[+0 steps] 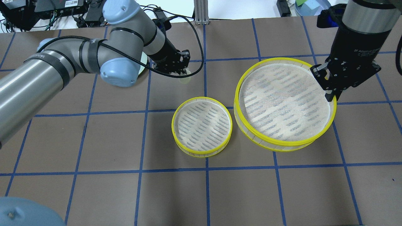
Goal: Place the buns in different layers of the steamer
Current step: 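Grasp the white bun in the green bowl with the left gripper, carry it over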
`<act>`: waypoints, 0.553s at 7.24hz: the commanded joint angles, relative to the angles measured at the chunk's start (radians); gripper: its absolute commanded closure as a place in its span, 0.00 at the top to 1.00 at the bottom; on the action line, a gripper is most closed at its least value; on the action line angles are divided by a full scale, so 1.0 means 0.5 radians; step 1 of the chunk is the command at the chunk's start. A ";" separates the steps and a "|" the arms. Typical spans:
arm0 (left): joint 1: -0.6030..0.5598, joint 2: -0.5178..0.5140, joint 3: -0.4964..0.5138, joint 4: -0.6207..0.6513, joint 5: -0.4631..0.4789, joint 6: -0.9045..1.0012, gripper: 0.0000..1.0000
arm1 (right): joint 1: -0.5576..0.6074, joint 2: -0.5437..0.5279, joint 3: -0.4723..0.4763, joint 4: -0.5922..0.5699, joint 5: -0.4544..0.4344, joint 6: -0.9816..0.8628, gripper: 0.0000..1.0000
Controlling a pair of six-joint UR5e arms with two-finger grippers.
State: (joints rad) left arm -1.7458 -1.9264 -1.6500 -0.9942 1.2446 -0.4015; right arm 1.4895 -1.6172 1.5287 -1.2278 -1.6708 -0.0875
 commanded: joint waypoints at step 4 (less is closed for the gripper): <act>-0.132 0.048 -0.207 -0.043 -0.038 -0.283 0.35 | 0.000 -0.002 0.007 0.090 -0.012 0.003 0.00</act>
State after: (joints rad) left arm -1.8107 -1.9050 -1.7478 -1.0128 1.2242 -0.5346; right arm 1.4895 -1.6181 1.5321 -1.1931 -1.6761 -0.0861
